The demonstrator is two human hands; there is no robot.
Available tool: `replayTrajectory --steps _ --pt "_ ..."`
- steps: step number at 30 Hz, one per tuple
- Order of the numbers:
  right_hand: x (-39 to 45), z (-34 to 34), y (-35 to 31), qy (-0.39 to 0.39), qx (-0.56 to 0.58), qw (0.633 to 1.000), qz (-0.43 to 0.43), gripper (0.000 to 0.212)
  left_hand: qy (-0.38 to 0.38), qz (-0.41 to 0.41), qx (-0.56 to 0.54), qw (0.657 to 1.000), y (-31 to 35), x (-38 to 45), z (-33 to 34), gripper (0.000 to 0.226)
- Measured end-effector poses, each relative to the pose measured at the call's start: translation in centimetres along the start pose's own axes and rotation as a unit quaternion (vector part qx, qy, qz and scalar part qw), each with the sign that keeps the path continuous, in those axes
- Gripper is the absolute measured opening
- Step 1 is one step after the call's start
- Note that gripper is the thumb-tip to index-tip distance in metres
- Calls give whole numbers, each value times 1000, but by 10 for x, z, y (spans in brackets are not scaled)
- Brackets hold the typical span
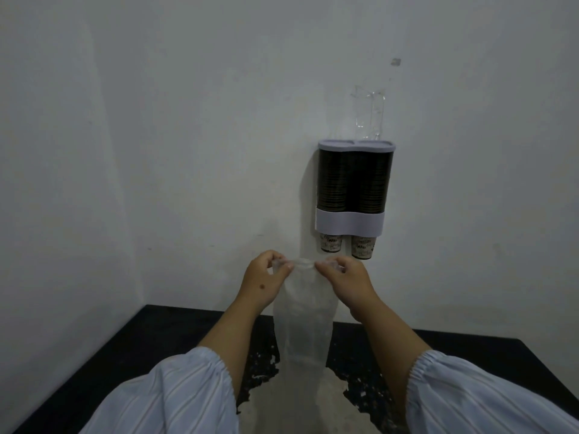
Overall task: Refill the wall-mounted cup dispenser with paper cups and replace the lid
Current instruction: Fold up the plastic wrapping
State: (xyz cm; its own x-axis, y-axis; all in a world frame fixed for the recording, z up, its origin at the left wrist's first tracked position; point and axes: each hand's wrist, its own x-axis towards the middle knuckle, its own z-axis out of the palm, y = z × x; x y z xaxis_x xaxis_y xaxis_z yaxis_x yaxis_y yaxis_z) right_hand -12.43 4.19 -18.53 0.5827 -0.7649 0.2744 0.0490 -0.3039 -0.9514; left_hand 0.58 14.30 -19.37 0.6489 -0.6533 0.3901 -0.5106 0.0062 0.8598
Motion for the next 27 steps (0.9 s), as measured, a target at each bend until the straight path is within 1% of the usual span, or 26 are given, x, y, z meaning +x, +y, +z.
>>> replayTrajectory --steps 2,4,7,10,11,14,16,19,21,24,26,27 --pt "-1 -2 -3 -9 9 1000 12 22 -14 -10 -8 1000 4 -1 2 14" --pt "-1 -2 -5 -13 5 1000 20 23 -17 -17 -17 1000 7 -2 6 15" --pt "-2 -6 -8 -24 20 999 28 25 1 -22 -31 999 13 -3 12 18" --pt "-6 -15 -10 -74 60 995 37 21 26 -20 -47 998 20 -3 17 19" --pt "-7 -18 -11 -93 71 992 36 23 32 -18 -48 998 22 -2 19 18" --pt "-10 -27 -10 -126 75 989 38 41 45 -1 -39 998 27 -2 26 17" --pt "-10 -33 -9 -116 52 991 41 45 51 5 -39 998 29 -2 30 19" --pt "-9 -42 -5 -83 48 994 52 35 48 -10 -50 998 29 -1 37 26" --pt "-7 -46 -3 -69 49 995 59 27 26 -44 -78 996 30 -1 41 34" --pt "-4 -52 0 -34 54 996 61 13 -55 -117 -137 982 30 -3 47 53" --pt "-3 -58 2 -13 60 996 57 9 -103 -145 -166 970 26 -8 51 67" --pt "-2 -61 3 -8 57 997 54 9 -119 -152 -176 965 24 -10 53 71"
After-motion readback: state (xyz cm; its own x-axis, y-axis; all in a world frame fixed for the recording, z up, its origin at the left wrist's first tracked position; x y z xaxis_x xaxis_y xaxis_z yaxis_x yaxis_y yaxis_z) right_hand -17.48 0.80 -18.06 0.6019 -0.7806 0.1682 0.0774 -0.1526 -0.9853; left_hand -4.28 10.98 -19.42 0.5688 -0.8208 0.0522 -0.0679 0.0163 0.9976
